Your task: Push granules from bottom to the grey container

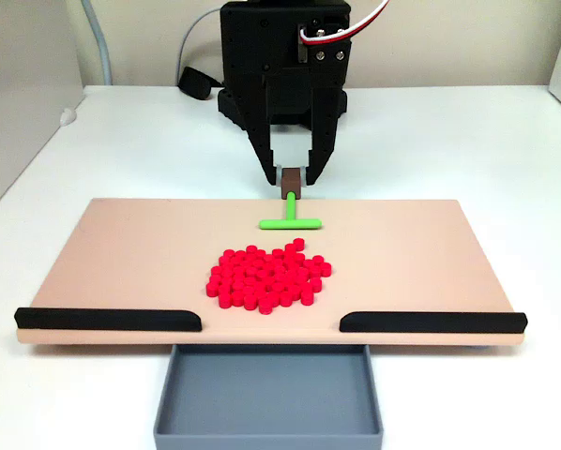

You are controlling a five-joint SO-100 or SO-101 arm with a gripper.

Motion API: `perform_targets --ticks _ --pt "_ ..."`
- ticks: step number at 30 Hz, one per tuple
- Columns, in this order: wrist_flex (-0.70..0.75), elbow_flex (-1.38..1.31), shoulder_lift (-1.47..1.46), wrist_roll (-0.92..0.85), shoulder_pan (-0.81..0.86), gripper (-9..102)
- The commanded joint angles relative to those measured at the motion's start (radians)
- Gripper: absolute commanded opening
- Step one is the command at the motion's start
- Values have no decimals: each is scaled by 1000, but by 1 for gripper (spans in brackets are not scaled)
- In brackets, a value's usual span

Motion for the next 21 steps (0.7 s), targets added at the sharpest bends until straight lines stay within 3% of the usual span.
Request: perform_targets --ticks 1,21 --pt "-18 -23 -15 -8 2 0" --pt "-18 -132 -132 -5 6 0"
